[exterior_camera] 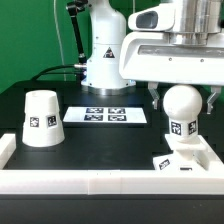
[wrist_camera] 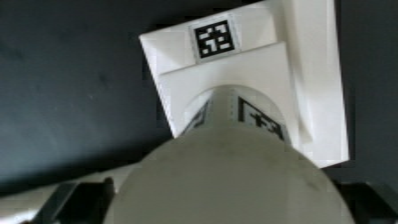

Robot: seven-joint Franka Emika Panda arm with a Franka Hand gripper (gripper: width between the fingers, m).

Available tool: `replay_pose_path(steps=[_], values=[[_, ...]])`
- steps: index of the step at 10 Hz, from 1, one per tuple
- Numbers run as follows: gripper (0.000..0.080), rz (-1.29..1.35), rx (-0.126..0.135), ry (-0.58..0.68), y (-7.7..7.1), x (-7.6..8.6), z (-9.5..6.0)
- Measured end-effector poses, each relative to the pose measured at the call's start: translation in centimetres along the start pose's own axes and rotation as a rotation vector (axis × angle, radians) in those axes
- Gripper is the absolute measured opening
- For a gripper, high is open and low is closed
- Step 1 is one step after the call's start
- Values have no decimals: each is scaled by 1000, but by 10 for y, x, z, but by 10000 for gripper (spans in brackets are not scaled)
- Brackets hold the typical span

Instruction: Assemble lamp

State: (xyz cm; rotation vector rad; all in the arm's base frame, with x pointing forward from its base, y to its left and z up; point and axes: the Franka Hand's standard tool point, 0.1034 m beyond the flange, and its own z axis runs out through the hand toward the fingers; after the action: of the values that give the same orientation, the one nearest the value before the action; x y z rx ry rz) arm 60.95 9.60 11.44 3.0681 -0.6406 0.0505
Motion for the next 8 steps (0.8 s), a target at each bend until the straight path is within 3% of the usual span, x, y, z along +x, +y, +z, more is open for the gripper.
replay_pose_path(steps=[3, 6, 8], values=[[579, 377, -13, -37, -3, -8, 0], [579, 678, 14, -125, -7, -10, -2], [579, 821, 18, -135, -6, -9, 0]])
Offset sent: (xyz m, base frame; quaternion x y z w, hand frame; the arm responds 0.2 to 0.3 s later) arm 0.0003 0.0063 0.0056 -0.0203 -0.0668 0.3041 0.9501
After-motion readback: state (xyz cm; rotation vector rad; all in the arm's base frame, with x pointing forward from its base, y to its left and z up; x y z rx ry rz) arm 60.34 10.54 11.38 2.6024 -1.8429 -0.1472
